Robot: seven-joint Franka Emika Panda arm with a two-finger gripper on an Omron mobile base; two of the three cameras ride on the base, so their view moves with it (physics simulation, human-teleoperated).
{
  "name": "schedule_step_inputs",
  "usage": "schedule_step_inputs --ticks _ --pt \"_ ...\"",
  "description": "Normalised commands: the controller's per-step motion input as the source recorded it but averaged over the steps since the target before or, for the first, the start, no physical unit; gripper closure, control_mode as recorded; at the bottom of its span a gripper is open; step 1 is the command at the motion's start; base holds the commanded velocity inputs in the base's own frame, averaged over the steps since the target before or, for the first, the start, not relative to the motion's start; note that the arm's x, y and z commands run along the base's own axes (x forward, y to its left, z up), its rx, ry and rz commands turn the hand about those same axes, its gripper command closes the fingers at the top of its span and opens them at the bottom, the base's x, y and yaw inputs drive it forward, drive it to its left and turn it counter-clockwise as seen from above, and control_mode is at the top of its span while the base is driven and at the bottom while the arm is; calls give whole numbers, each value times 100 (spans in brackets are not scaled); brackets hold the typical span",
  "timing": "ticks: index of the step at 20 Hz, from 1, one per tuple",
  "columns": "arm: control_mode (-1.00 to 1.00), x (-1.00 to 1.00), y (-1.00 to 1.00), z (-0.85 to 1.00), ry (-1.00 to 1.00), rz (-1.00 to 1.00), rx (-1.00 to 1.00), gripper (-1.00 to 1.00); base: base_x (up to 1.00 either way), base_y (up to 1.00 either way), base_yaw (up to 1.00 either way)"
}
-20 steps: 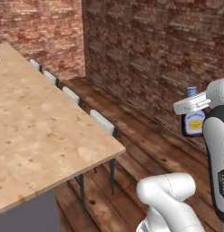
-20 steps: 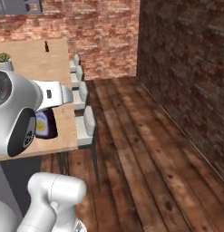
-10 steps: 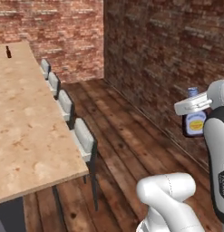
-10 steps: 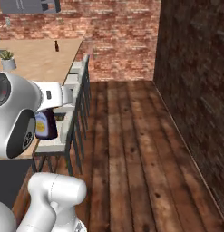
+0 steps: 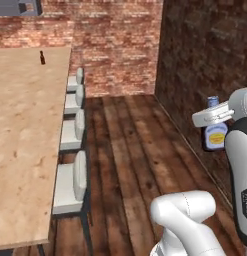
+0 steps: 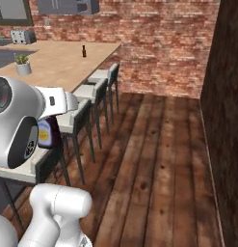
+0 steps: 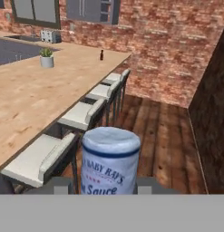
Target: The dining table condiment station is running low on condiment bottle. Refill the condiment station by opening the cabinet and taking the condiment bottle from the cabinet and placing it on the dining table.
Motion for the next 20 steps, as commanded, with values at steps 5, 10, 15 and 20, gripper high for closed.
schedule_step_inputs --ticks 5,10,15,20 --pt "100 0 0 0 0 0 0 100 100 -78 46" --pt "100 0 0 0 0 0 0 100 100 -76 45" --pt "100 0 0 0 0 0 0 100 100 -76 44" --pt "100 0 0 0 0 0 0 100 100 -84 40"
